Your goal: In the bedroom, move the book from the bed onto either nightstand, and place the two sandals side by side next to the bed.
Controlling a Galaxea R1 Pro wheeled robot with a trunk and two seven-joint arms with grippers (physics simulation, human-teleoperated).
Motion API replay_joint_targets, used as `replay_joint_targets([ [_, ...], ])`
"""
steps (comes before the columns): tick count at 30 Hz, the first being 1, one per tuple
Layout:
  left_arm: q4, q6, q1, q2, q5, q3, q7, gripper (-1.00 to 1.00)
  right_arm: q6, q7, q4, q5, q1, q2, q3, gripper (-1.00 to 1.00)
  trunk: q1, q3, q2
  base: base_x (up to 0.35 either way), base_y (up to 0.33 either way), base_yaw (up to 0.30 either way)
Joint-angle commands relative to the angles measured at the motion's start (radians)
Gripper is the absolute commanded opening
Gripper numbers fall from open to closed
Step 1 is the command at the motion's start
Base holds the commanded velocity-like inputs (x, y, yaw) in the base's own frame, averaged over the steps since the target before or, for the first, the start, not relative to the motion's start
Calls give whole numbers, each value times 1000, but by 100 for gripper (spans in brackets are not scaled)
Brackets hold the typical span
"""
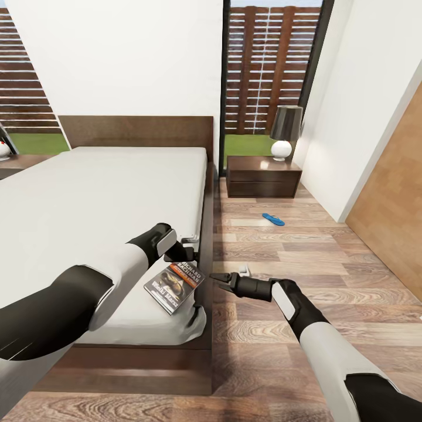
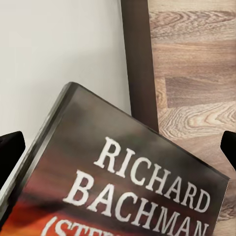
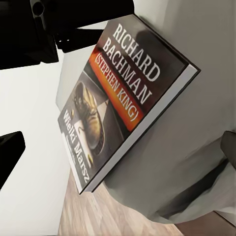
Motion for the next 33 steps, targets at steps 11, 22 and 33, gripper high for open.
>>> replay_joint_targets([
  [11,-1,4,0,0,10,-7,4,100,4,-2,22,-1,0,43,2,100,0,-1,0,0,0,0],
  [22,-2,2,0,5,9,-7,5,100,4,-2,30,-1,0,50,2,100,0,-1,0,0,0,0],
  [33,-3,1,0,8,8,-8,5,100,4,-2,31,-1,0,49,2,100,0,-1,0,0,0,0],
])
